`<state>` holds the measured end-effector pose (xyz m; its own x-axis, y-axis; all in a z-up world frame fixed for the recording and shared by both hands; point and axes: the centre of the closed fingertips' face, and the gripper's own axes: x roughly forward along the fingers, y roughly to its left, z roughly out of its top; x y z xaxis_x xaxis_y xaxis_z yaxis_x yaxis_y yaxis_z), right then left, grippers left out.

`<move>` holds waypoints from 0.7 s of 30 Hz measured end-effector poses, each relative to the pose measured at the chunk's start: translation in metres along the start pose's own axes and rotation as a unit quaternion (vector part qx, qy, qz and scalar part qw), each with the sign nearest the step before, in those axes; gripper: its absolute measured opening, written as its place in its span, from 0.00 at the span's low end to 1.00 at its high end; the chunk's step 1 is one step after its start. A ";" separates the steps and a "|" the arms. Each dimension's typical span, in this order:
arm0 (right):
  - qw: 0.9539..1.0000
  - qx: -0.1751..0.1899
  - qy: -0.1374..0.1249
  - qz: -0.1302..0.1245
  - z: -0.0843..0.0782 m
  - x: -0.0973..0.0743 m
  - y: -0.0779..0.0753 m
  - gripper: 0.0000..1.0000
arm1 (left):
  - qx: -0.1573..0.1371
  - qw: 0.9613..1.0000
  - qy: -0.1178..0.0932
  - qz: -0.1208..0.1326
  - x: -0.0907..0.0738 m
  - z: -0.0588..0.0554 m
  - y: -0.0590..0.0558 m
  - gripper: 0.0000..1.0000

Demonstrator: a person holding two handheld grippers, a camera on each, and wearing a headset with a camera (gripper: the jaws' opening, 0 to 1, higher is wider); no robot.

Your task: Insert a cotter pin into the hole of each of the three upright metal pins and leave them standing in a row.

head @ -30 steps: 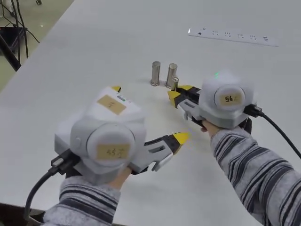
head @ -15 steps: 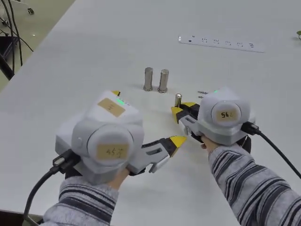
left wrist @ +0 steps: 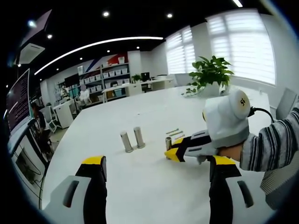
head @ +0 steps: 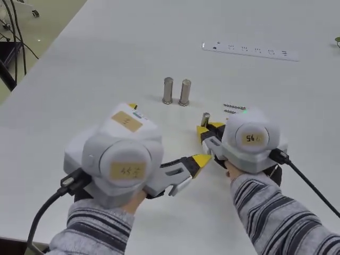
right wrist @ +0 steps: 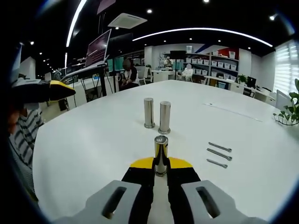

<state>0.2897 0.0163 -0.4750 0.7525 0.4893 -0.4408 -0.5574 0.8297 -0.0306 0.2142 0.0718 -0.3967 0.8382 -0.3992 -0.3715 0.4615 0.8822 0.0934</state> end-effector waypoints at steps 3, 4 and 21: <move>1.000 -0.003 0.002 -0.007 0.000 -0.001 0.000 0.05 | 0.000 1.000 0.001 -0.001 0.000 0.000 -0.001 0.90; 1.000 -0.002 0.003 -0.009 0.000 0.000 0.000 0.05 | 0.000 1.000 0.001 -0.002 0.000 0.000 -0.001 0.90; 1.000 0.000 0.012 0.004 -0.003 -0.012 0.002 0.19 | 0.006 1.000 0.003 -0.004 0.000 0.000 -0.004 0.90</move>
<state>0.2790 0.0113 -0.4722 0.7396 0.4898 -0.4616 -0.5636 0.8256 -0.0271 0.2119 0.0682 -0.3971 0.8327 -0.4054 -0.3771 0.4723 0.8755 0.1019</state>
